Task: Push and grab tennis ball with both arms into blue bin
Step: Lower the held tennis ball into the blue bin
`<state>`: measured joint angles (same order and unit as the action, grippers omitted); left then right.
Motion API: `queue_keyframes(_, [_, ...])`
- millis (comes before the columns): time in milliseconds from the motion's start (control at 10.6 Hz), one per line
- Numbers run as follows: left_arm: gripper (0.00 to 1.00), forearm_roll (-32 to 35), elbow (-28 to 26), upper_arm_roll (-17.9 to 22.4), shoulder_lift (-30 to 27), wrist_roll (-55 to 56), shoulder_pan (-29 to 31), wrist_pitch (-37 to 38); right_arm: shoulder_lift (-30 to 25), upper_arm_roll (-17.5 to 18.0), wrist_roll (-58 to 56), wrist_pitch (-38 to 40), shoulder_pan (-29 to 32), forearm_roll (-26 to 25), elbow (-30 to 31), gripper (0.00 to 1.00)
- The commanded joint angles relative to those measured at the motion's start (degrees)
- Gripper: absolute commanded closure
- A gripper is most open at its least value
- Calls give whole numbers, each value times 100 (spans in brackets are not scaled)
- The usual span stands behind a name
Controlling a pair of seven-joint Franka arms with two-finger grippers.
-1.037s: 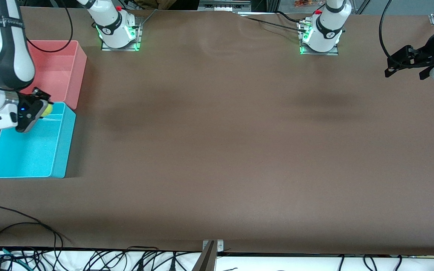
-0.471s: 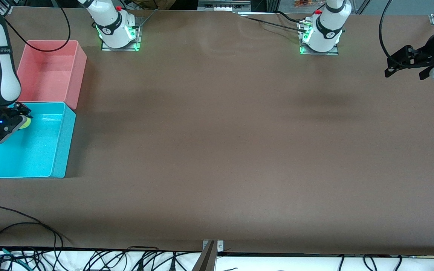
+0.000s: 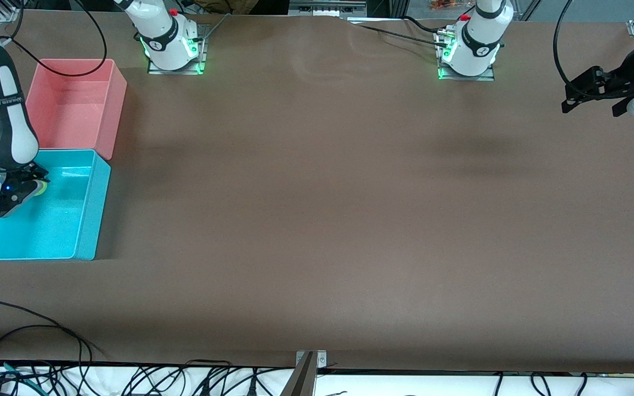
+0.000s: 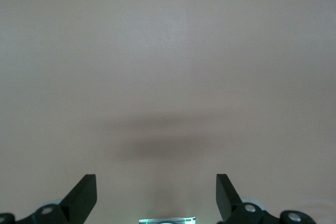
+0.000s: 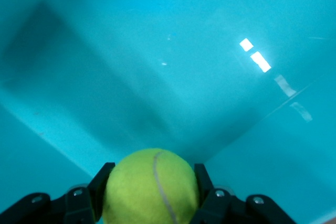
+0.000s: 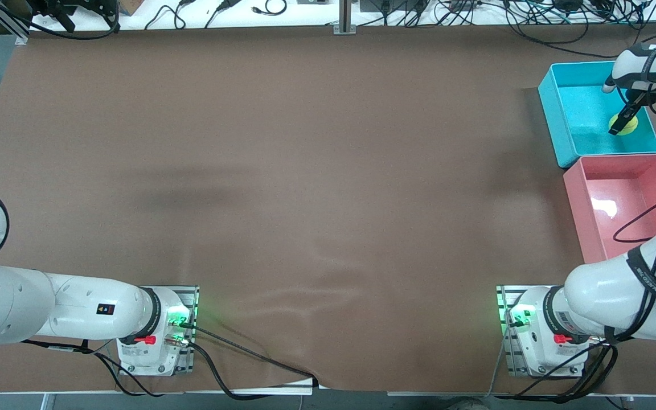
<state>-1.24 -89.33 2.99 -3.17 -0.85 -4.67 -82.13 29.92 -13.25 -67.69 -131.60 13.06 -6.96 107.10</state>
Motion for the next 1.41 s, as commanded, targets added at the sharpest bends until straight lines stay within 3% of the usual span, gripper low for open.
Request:
queue_keyframes(0, [0, -87, 109, 26, 45, -20, -17, 39, 506, 68, -52, -68, 189, 255, -480, 84])
queue_keyframes(189, [0, -87, 109, 26, 45, -20, -17, 39, 524, 77, -16, -59, 189, 274, -462, 80])
queue_keyframes(283, [0, -87, 109, 26, 45, -20, -17, 39, 542, 77, -8, -67, 189, 274, -462, 59])
queue_keyframes(377, [0, -87, 109, 26, 45, -20, -17, 39, 542, 77, 19, -67, 180, 300, -462, 22])
queue_keyframes(471, [0, -87, 109, 26, 45, -20, -17, 39, 550, 77, 10, -67, 171, 361, -471, 0])
queue_keyframes(754, [0, -87, 109, 26, 45, -20, -17, 39, 542, 138, 36, 46, 154, 388, -558, 0])
queue_keyframes(1037, [0, -87, 109, 26, 45, -20, -17, 39, 594, 147, 177, 879, 14, 379, -1111, 0])
queue_keyframes(1320, [0, -87, 109, 26, 45, -20, -17, 39, 516, 147, 335, 1259, -48, 371, -1270, 0])
